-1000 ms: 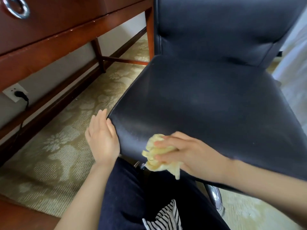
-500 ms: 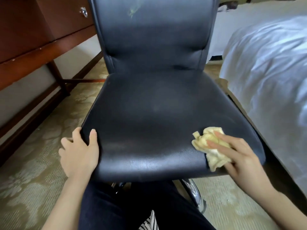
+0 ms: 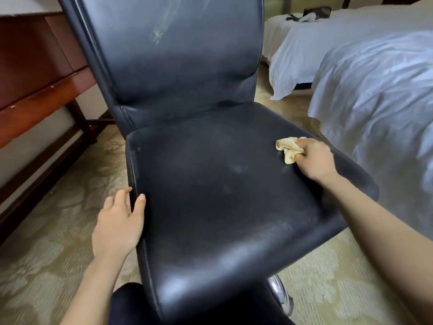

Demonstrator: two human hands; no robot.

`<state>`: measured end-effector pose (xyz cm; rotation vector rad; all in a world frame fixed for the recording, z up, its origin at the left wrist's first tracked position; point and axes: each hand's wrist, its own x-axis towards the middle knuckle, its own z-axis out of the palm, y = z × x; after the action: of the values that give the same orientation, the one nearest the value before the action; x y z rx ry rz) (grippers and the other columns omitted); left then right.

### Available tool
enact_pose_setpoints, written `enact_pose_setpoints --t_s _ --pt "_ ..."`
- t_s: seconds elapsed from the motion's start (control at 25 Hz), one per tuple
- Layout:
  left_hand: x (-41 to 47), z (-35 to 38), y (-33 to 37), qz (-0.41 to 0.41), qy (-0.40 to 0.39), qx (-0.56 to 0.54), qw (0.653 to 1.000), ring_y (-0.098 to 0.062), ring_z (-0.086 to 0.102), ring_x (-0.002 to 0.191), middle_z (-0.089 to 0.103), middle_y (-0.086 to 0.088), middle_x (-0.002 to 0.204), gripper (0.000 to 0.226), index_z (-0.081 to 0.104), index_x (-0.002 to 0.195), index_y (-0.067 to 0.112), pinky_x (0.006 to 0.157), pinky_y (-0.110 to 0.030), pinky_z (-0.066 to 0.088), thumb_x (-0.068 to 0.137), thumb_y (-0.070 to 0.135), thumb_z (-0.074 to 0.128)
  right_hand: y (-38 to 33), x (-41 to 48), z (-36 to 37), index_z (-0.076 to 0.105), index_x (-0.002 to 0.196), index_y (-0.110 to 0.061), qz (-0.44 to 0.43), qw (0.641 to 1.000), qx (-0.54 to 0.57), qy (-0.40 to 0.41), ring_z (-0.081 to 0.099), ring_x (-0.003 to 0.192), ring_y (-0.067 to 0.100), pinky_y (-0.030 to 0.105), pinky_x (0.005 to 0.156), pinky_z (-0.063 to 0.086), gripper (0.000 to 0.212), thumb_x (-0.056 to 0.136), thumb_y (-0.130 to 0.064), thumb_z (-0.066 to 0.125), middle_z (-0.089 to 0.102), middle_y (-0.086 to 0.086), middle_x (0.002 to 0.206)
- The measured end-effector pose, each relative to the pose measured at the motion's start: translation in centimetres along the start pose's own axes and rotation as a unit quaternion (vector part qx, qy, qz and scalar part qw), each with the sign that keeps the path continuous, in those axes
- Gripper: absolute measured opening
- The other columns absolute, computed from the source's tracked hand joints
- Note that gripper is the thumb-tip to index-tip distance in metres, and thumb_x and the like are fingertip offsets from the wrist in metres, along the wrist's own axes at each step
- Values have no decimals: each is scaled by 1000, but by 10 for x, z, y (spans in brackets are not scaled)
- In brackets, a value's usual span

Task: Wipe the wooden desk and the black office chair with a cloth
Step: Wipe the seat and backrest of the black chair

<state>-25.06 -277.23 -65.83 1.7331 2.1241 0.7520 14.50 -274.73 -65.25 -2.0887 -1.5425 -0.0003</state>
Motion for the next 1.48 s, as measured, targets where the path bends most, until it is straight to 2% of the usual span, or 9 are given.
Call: enact_pose_setpoints --t_s 0.24,0.44,0.56,0.72,0.84,1.12,1.28,1.36,1.48 --pt "28 6 5 28 24 -23 999 -26 25 141 30 -7 152 54 33 146 19 112 -48 26 97 40 43 -100 -20 29 72 103 -21 -213 970 99 -59 50 90 15 16 80 31 47 72 8 52 67 3 107" --pt "68 14 18 9 22 -97 995 -18 6 147 17 -4 159 60 22 151 18 119 -45 13 98 39 42 -123 -73 28 71 108 -24 -437 867 138 -195 51 96 8 19 91 41 39 77 -2 65 61 -7 122" --pt "84 24 23 -18 8 -139 990 -18 2 147 12 -4 160 59 16 152 19 119 -41 8 100 38 37 -125 -49 26 69 115 -22 -477 821 155 -270 51 103 9 17 94 41 29 87 -13 66 59 -5 126" --pt "85 38 24 -35 24 -183 982 -19 -6 147 8 -3 160 53 13 153 21 118 -38 -1 103 35 25 -172 8 56 67 117 -17 -484 803 156 -311 53 109 16 24 98 40 28 91 -10 60 57 -4 129" --pt "87 43 21 -18 38 -205 978 -15 -4 147 9 1 160 52 10 153 23 119 -37 1 103 33 22 -217 41 96 67 117 -14 -503 799 154 -290 54 114 12 25 101 37 29 91 -4 59 60 -2 127" --pt "93 49 13 15 88 -188 978 -23 9 145 22 3 155 50 17 150 21 118 -43 12 102 28 27 -316 77 167 70 98 -10 -459 850 111 -234 58 102 22 41 90 45 25 92 -8 46 66 3 104" --pt "88 48 4 26 50 -122 991 -27 14 143 22 -3 154 46 20 147 17 115 -46 19 102 21 27 -298 63 147 70 95 -15 -487 838 65 -238 57 97 23 43 85 47 25 92 -15 46 65 1 101" --pt "81 49 8 11 27 -112 993 -28 11 145 19 -9 156 46 18 148 19 114 -48 21 102 19 25 -277 52 134 68 94 -15 -461 854 65 -231 57 94 24 41 82 47 22 92 -21 47 62 0 98" --pt "64 55 11 11 40 -124 991 -34 31 136 35 -17 143 45 28 142 17 106 -51 32 97 9 29 -250 18 123 66 99 -17 -405 883 93 -217 54 96 22 30 79 42 19 89 -20 50 60 0 104"
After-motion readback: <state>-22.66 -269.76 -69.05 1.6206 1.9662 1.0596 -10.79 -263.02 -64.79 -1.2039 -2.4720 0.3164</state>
